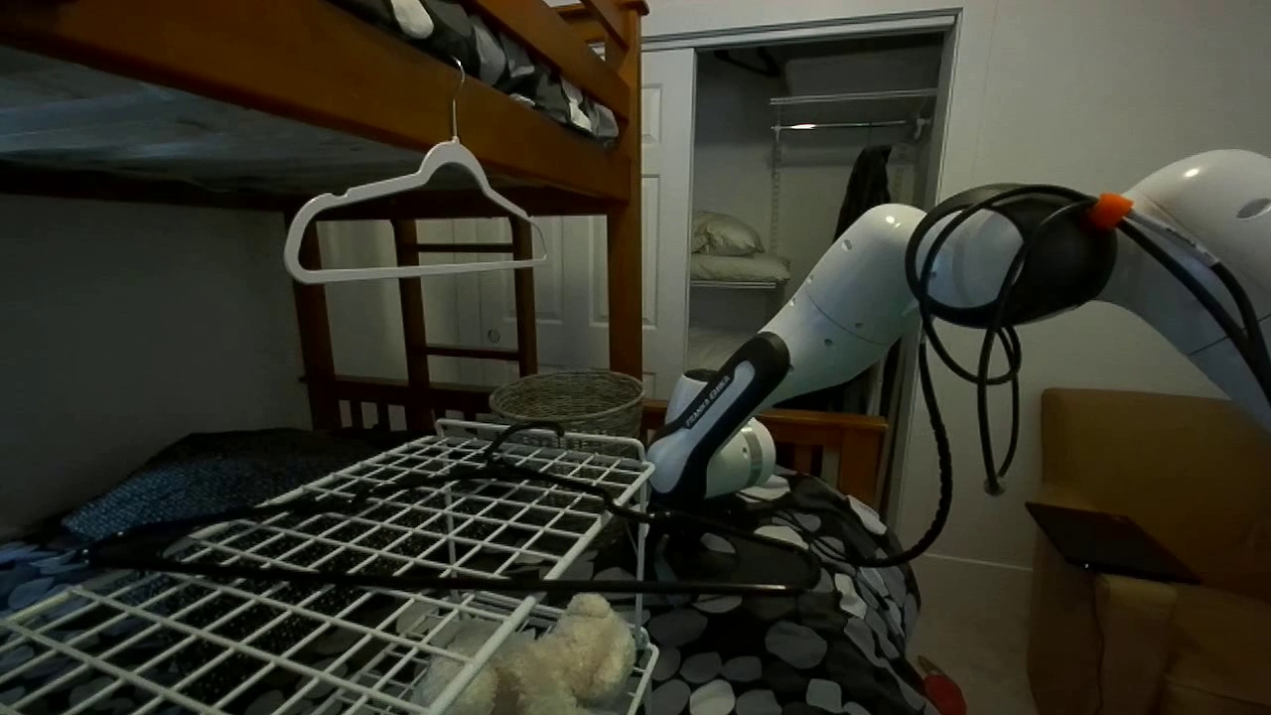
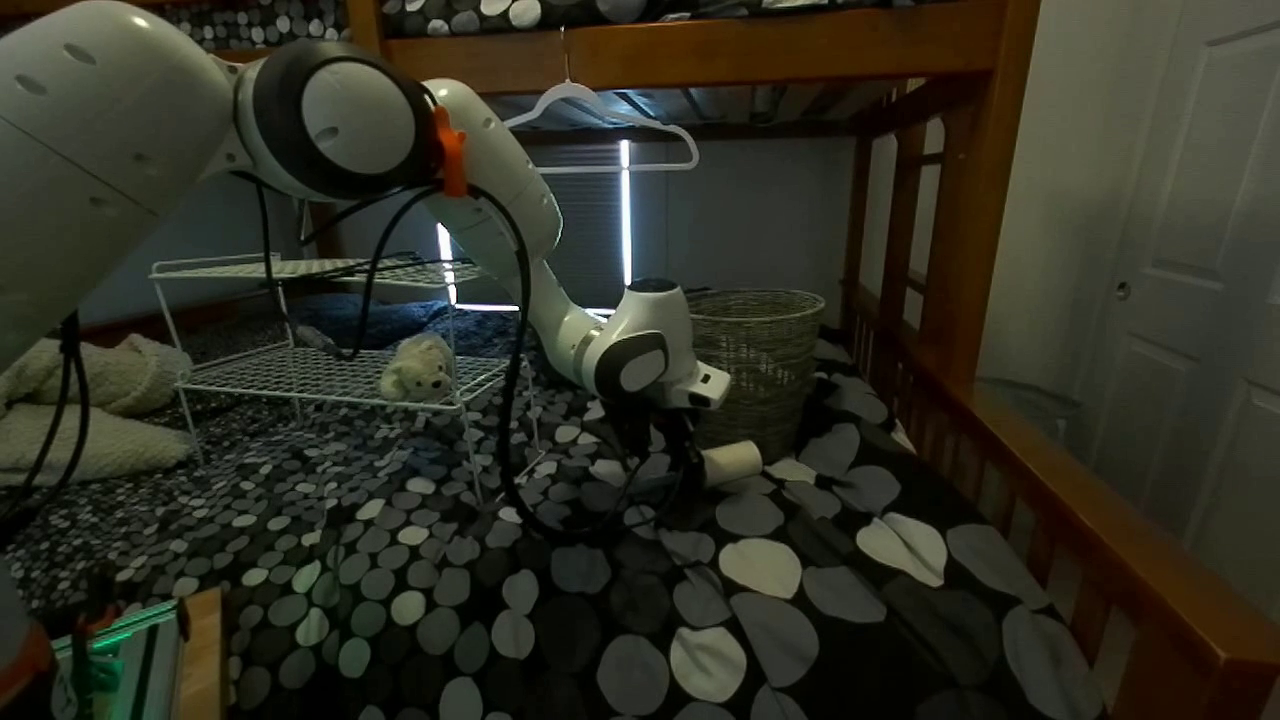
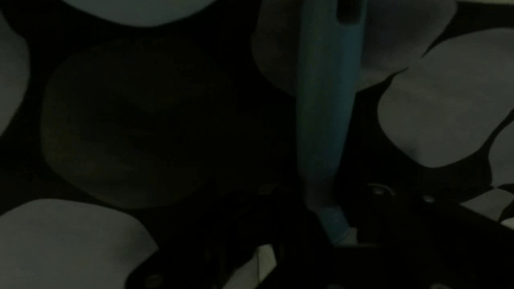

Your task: Pick up the lint roller from the bed and put it on the top white rack

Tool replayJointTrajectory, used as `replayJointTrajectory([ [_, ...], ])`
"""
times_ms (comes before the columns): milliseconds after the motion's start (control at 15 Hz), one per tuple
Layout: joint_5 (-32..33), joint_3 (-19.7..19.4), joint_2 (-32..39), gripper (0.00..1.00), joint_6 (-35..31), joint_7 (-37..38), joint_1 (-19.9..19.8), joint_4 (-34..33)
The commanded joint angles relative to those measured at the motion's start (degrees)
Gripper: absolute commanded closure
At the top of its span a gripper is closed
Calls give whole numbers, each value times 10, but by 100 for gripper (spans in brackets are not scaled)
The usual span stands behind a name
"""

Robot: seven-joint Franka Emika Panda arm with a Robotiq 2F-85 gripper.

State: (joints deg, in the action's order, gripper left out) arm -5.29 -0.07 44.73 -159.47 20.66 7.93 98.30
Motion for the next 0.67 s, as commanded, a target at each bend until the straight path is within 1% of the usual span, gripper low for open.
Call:
replayJointTrajectory([
  [0, 0, -35, -27, 93, -62, 20, 33, 42],
  [267, -9, -56, -57, 93, -134, 33, 57, 92],
  [600, -22, -101, -95, 93, -197, 49, 90, 150],
])
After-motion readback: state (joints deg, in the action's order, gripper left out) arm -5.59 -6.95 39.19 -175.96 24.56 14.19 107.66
